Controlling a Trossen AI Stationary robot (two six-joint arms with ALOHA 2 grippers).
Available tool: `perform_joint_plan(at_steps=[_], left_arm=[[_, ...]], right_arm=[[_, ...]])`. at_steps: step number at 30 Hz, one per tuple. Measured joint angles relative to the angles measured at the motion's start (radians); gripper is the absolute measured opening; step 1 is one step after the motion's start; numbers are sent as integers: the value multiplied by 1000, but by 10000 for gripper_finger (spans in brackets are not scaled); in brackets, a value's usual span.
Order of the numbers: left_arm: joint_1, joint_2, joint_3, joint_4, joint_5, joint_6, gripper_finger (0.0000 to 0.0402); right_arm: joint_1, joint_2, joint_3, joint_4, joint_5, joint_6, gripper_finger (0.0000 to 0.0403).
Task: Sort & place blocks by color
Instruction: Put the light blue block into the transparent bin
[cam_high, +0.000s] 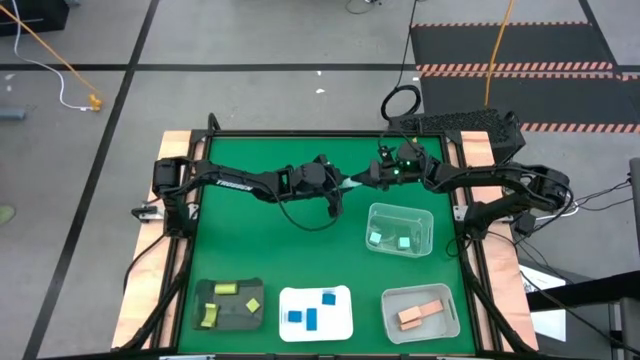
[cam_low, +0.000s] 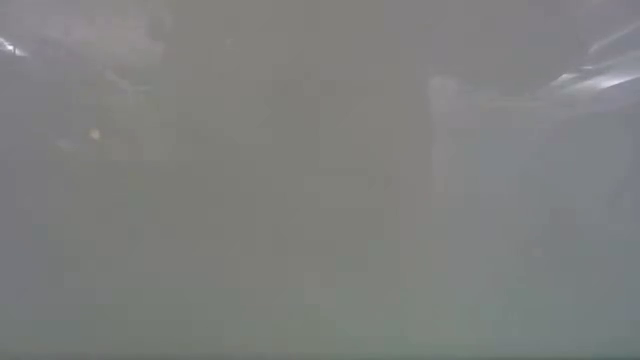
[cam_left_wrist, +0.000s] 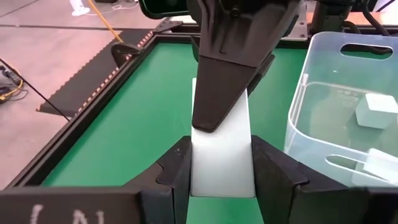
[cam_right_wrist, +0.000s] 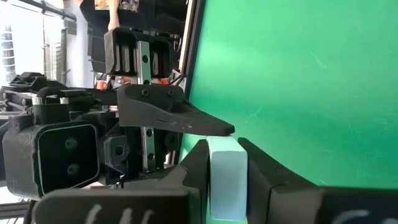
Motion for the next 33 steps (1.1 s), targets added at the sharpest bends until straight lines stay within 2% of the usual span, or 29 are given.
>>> perform_joint_plan(at_steps=[6,13,18,22,26,33], left_arm=[[0,1,0,6,-5,-10,135],[3,3,-1,11,-15,-109,271],[3,3,-1,-5,-18,-233,320],[3,-15,-1,-43,-16,-316,327],[18,-82,-1,-147,-10,-351,317],[80,-279,-1,-464,-10,-352,284]], right_arm=[[0,-1,0,-5,-2,-16,43],[-31,-4,3,-50,-33,-74,43],[-91,-31,2,-191,-48,-173,43],[-123,-98,2,-336,-48,-308,43],[-129,-204,2,-464,-48,-435,43],[-94,-392,2,-694,-45,-506,43]])
